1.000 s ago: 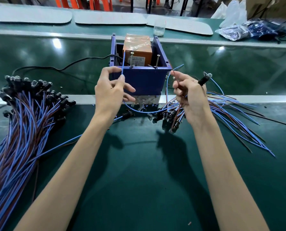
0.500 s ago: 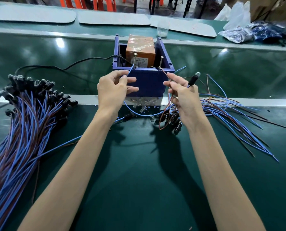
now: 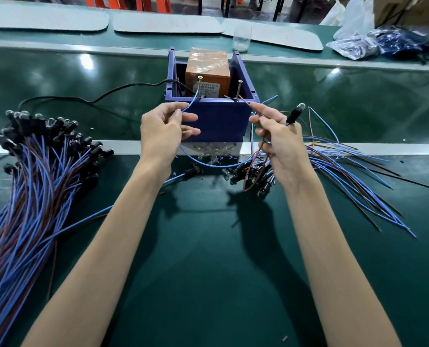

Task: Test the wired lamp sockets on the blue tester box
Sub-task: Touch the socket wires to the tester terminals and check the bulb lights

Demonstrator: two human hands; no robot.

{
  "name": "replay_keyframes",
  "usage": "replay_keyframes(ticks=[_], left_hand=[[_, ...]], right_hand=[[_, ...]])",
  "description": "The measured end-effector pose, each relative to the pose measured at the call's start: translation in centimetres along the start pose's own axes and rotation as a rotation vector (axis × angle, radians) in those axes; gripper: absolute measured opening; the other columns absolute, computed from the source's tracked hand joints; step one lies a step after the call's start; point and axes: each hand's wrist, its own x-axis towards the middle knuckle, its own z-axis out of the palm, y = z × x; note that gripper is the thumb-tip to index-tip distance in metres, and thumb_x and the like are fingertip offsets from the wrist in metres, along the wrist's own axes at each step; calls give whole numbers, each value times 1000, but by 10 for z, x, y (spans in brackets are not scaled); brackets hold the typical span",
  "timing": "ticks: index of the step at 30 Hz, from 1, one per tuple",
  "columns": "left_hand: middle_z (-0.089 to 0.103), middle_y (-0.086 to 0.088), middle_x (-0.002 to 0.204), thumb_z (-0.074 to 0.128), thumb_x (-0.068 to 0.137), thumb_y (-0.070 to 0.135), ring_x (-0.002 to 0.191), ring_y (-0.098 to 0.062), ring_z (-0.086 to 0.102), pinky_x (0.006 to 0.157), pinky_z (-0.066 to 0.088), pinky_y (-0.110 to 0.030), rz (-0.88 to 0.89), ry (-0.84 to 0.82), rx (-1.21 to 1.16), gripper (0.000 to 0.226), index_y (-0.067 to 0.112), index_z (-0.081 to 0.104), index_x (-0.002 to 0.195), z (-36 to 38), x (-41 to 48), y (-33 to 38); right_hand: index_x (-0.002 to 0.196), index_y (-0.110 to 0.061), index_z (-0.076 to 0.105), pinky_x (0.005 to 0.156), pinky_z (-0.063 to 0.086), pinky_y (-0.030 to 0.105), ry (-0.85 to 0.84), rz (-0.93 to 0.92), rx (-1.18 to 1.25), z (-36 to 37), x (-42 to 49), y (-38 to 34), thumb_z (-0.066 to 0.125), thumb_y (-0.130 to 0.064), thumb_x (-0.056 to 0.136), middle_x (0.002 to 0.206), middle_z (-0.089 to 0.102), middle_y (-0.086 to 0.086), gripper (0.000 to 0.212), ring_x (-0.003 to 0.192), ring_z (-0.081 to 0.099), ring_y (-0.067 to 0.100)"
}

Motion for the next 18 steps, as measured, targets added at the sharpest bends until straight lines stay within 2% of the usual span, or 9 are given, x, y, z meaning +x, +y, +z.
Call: replay_keyframes(ticks=[18], left_hand=[[66,2,77,39,100,4,46,-2,60,50,42,-11,8,-32,88,27,16,62,94,-9,4,0]], right_hand=[[96,-20,72,39,25,10,-29,8,24,-1,0,0,42,1,94,81,62,-2,36,58,41,3]])
